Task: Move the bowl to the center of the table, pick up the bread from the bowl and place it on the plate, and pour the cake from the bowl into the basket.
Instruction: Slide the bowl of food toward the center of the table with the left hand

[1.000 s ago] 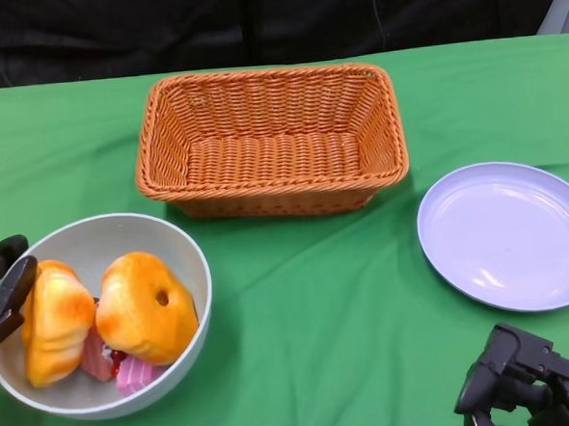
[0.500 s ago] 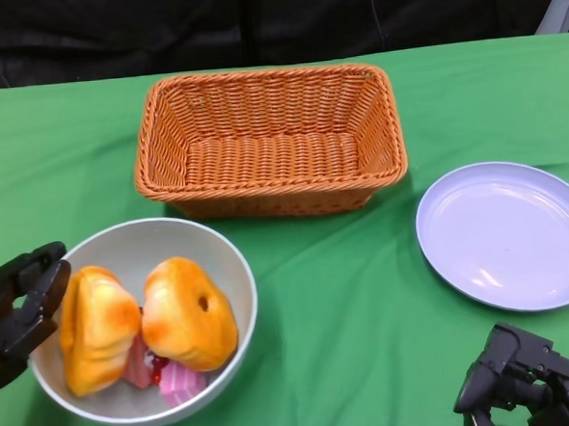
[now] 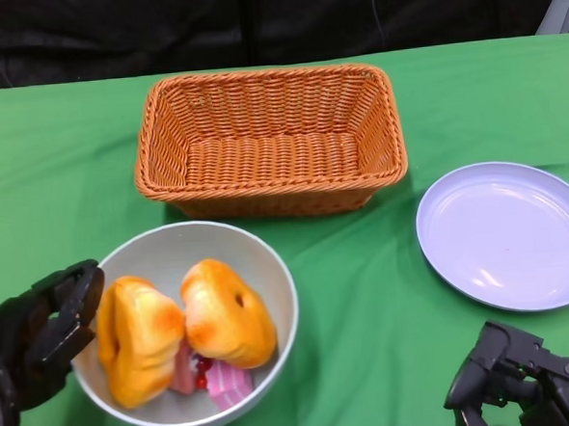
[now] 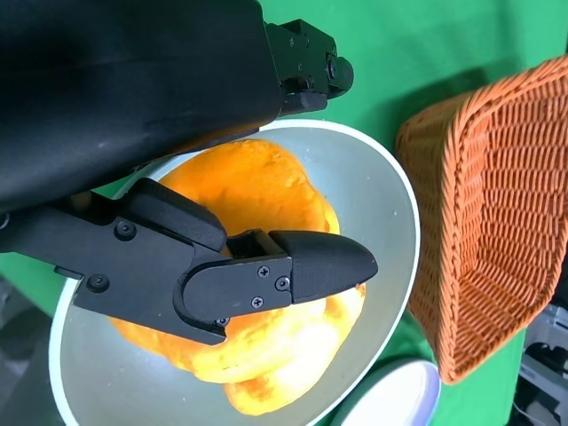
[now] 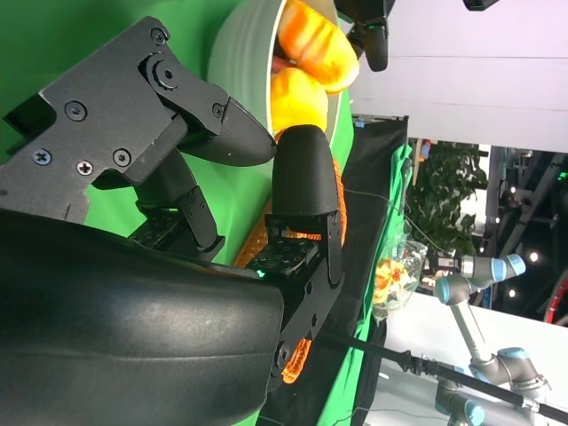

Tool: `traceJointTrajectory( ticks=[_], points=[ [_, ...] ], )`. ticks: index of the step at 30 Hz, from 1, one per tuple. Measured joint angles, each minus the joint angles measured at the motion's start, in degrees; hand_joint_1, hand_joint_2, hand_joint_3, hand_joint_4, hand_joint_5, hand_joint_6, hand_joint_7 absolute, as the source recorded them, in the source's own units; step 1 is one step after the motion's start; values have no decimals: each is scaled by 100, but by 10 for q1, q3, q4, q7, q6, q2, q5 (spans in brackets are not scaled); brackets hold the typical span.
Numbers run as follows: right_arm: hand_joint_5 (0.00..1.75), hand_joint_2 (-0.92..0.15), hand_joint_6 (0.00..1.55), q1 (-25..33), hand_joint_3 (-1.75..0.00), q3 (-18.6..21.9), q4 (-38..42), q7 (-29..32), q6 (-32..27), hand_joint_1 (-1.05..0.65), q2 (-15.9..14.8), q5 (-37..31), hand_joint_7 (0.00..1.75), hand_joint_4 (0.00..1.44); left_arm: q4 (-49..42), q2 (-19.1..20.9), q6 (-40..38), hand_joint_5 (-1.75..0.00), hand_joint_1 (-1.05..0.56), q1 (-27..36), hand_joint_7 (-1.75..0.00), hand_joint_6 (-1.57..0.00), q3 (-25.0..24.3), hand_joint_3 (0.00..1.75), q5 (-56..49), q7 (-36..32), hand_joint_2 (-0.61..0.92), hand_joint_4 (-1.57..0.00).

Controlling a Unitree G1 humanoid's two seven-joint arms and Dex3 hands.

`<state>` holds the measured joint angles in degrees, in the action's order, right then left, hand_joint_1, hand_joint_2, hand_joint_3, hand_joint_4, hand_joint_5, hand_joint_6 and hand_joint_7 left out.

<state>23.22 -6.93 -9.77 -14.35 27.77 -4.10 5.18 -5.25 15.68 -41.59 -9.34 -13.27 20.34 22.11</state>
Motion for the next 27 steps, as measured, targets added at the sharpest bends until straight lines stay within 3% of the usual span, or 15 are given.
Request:
traceJointTrajectory(
  ticks=[11, 27],
  points=[
    [175, -44, 69, -2, -118, -2, 3, 1, 1, -17, 5, -7, 149, 77, 57, -36, -33, 0, -75, 23, 0, 0, 6, 66, 26, -16, 92, -1],
    [175, -51, 70, -2, -106, -4, 0, 10, 1, -17, 6, -18, 145, 76, 127, -70, -72, -1, -75, 35, 0, -1, 32, 64, 35, -38, 92, -4]
  ],
)
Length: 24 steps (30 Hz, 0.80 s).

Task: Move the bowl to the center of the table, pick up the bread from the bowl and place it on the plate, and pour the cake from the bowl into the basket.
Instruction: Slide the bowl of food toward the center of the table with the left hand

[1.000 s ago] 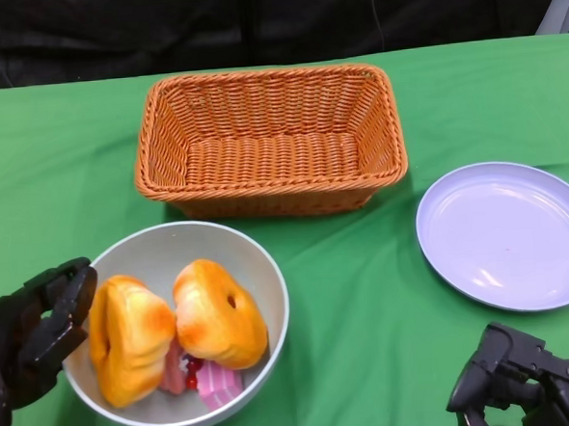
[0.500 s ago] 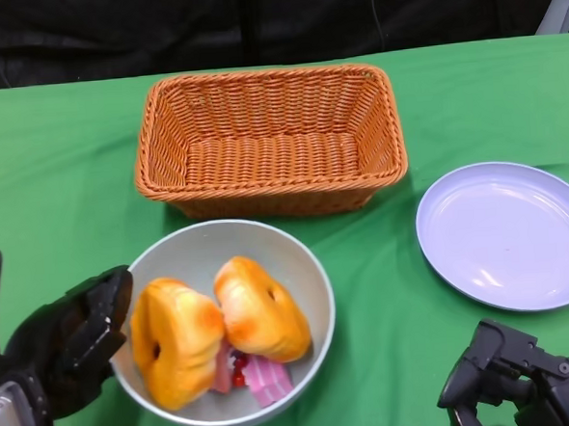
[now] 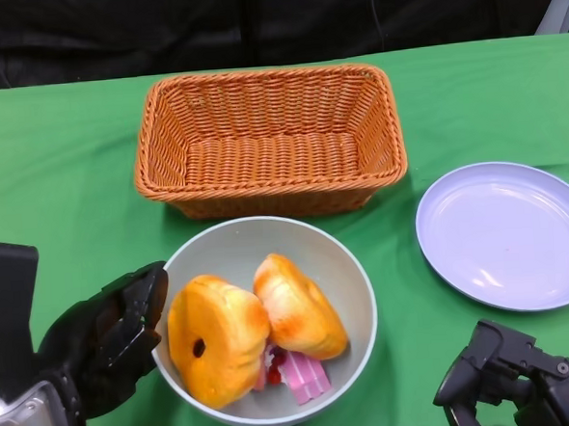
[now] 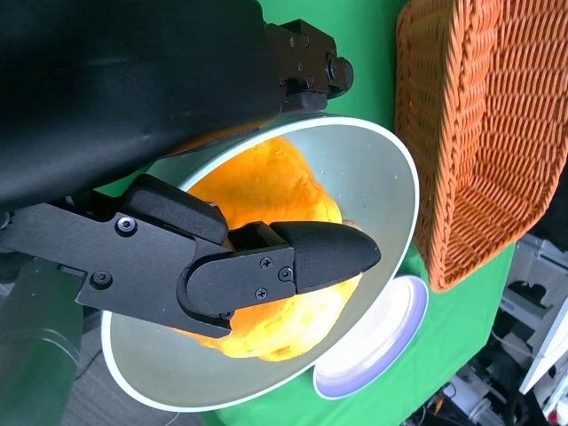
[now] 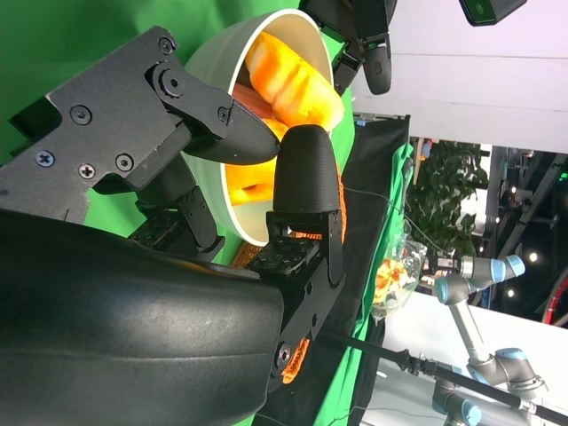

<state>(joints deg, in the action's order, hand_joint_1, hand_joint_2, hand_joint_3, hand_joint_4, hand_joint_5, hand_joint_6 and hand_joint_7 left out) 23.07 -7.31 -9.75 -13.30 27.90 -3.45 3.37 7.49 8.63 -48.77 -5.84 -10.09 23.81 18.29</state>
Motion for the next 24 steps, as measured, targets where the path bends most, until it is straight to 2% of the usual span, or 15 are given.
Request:
traceJointTrajectory(
  ticks=[12, 18, 24],
  points=[
    [175, -48, 70, 1, -110, -1, -4, 0, 0, -15, 0, 0, 145, 76, 2, -28, 2, -2, -74, 0, -1, -4, 32, 61, -3, -19, 92, -6],
    [175, -48, 70, 1, -110, -1, -4, 0, 2, -16, 0, 0, 144, 75, -6, -46, 36, -2, -73, 2, -2, -6, 42, 58, -6, -20, 92, -7],
    [174, -50, 70, 1, -107, -2, -4, 0, 2, -16, 0, 1, 143, 75, -8, -45, 106, -3, -71, 19, -1, -7, 52, 55, -34, -21, 92, -9]
  ],
)
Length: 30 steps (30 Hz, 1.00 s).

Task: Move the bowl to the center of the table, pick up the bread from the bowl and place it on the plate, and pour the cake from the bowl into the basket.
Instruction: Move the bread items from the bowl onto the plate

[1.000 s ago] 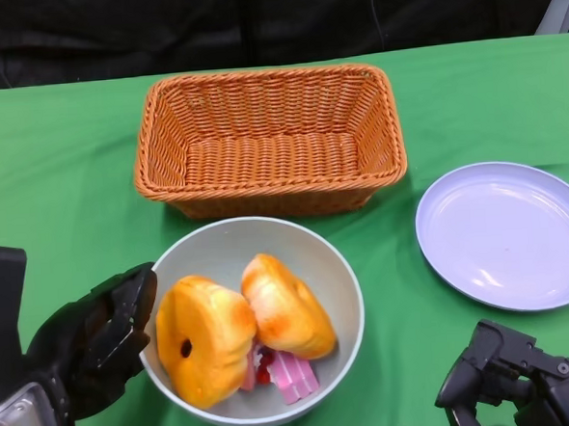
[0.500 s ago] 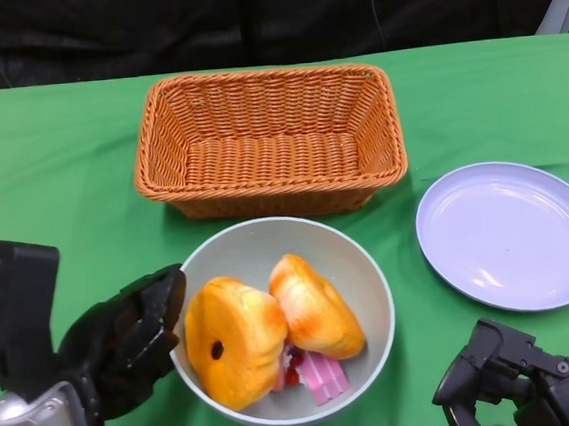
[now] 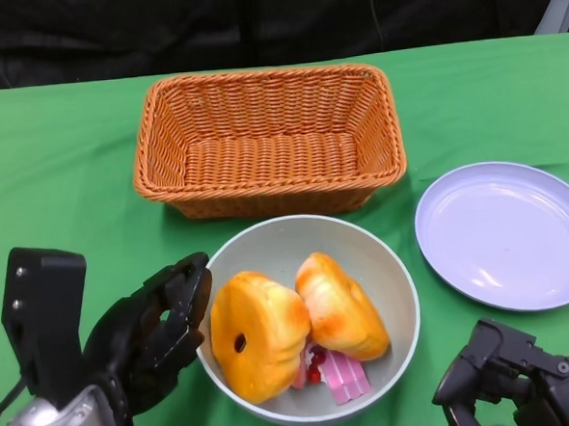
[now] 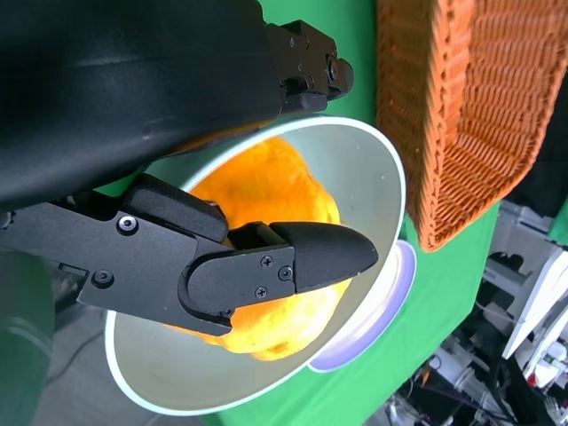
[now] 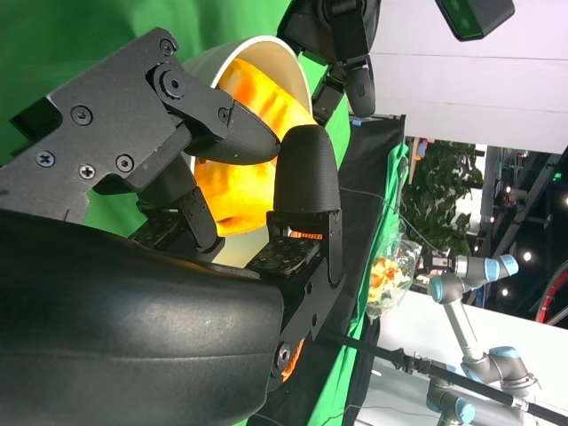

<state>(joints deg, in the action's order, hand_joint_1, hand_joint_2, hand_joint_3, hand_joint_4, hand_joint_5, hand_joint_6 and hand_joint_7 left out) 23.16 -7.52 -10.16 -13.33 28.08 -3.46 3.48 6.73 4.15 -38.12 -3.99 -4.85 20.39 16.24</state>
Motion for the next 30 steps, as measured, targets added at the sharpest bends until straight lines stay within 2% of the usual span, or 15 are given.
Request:
traceJointTrajectory(
  ticks=[8, 16, 22, 25, 27, 29, 30],
  points=[
    [175, -50, 70, 1, -105, 0, 0, 0, 0, -14, 0, 0, 144, 75, -25, 26, 144, -5, -68, 18, -3, -14, 2, 55, -76, -8, 92, -14],
    [175, -51, 70, 0, -102, 1, 0, 0, 0, -17, 0, 1, 144, 75, -60, 44, 277, -10, -56, 32, -6, -31, -8, 29, -135, -33, 92, -31],
    [175, -52, 70, 1, -101, 3, 0, 1, -1, -17, 0, 0, 144, 75, -130, 40, 452, -17, -33, 46, -10, -53, -32, 18, -138, -39, 92, -54],
    [174, -52, 70, 2, -102, 6, 1, 1, 0, -17, 0, 1, 143, 75, -184, 43, 535, -23, -21, 43, -15, -80, -45, 17, -137, -37, 92, -78],
    [173, -52, 70, 2, -102, 8, 2, 1, 0, -16, -1, 2, 142, 74, -217, 52, 585, -27, -14, 37, -18, -90, -53, 19, -134, -27, 92, -86],
    [172, -52, 69, 2, -102, 8, 3, 1, 0, -16, -1, 3, 142, 74, -241, 59, 620, -29, -11, 25, -19, -94, -59, 20, -125, -11, 92, -89],
    [172, -52, 69, 2, -102, 9, 3, 0, 0, -16, -1, 4, 142, 73, -253, 62, 637, -50, -5, 20, -27, -103, -62, 29, -113, 3, 92, -94]
  ],
)
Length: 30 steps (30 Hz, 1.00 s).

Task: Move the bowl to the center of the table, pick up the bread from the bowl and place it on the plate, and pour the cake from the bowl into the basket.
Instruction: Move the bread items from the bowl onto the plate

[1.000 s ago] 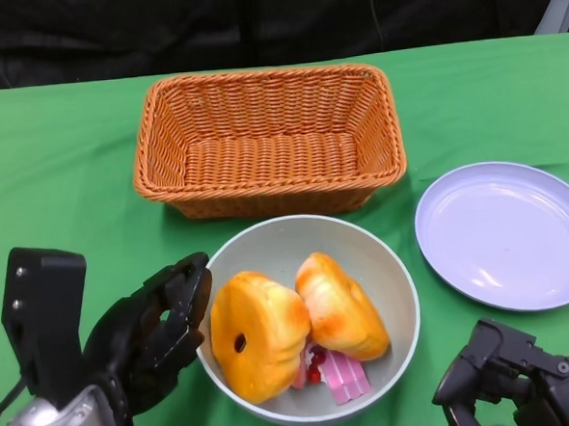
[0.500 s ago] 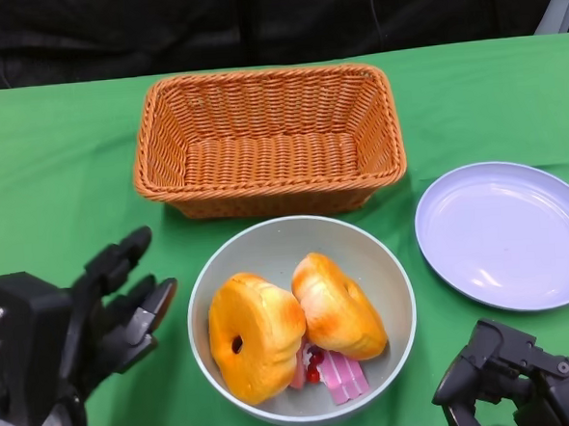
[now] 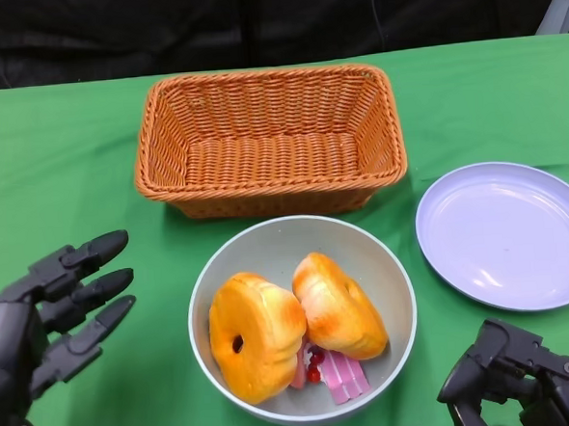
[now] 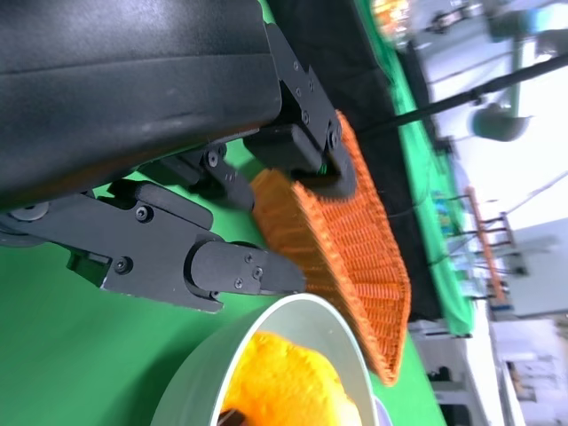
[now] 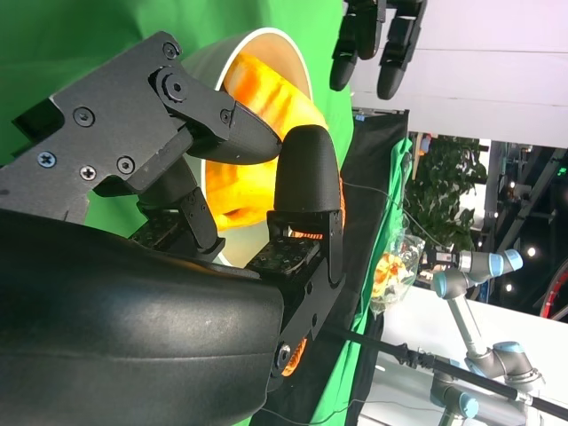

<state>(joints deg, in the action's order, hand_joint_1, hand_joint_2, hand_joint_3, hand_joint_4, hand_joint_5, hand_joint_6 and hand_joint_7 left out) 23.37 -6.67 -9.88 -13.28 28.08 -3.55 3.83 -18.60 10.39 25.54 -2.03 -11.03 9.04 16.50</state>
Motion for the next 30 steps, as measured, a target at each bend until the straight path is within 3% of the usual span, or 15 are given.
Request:
traceJointTrajectory(
  ticks=[1, 3, 5, 10, 14, 16, 19, 21, 25, 30],
  points=[
    [171, -52, 68, 0, -102, 1, 1, 0, 0, -15, 0, 1, 141, 73, -12, 3, 18, -83, 0, -5, -41, -107, -5, 36, 13, 17, 92, -91],
    [169, -53, 68, -1, -101, 9, 6, -1, 2, -15, -2, 4, 140, 73, -33, 10, 51, -116, 2, -12, -65, -101, -13, 44, 31, 41, 92, -85],
    [168, -53, 68, -4, -101, 19, 17, -4, 8, -14, -6, 10, 138, 73, -44, 15, 78, -132, 3, -15, -84, -93, -20, 49, 32, 45, 92, -80],
    [158, -51, 68, -11, -100, 35, 28, -8, 18, -15, -11, 22, 129, 73, -70, 15, 111, -153, 2, -17, -112, -81, -29, 59, 32, 45, 88, -75],
    [146, -50, 66, -17, -100, 59, 23, -1, 25, -18, -14, 21, 110, 68, -75, 12, 116, -163, 2, -19, -131, -75, -30, 78, 32, 43, 79, -74],
    [137, -60, 63, -16, -77, 65, 1, 0, 19, -24, -17, 21, 96, 62, -75, 8, 116, -167, 3, -22, -137, -74, -30, 82, 32, 42, 77, -73],
    [116, -84, 55, -11, -28, 67, -58, 2, -10, -34, -29, 6, 73, 53, -77, 4, 116, -168, 4, -23, -141, -74, -30, 86, 31, 40, 74, -74],
    [102, -90, 54, -7, -14, 67, -101, 5, -35, -37, -36, -14, 60, 52, -79, 3, 121, -168, 3, -25, -143, -74, -29, 88, 29, 40, 72, -74],
    [62, -92, 56, -3, -7, 61, -196, 8, -112, -50, -45, -66, 25, 53, -88, 2, 131, -168, 2, -27, -142, -74, -29, 90, 25, 40, 70, -75],
    [45, -92, 50, -21, -9, 37, -273, 7, -204, -59, -51, -141, 11, 47, -101, 2, 136, -167, 2, -28, -140, -75, -29, 90, 22, 40, 70, -76]
  ],
)
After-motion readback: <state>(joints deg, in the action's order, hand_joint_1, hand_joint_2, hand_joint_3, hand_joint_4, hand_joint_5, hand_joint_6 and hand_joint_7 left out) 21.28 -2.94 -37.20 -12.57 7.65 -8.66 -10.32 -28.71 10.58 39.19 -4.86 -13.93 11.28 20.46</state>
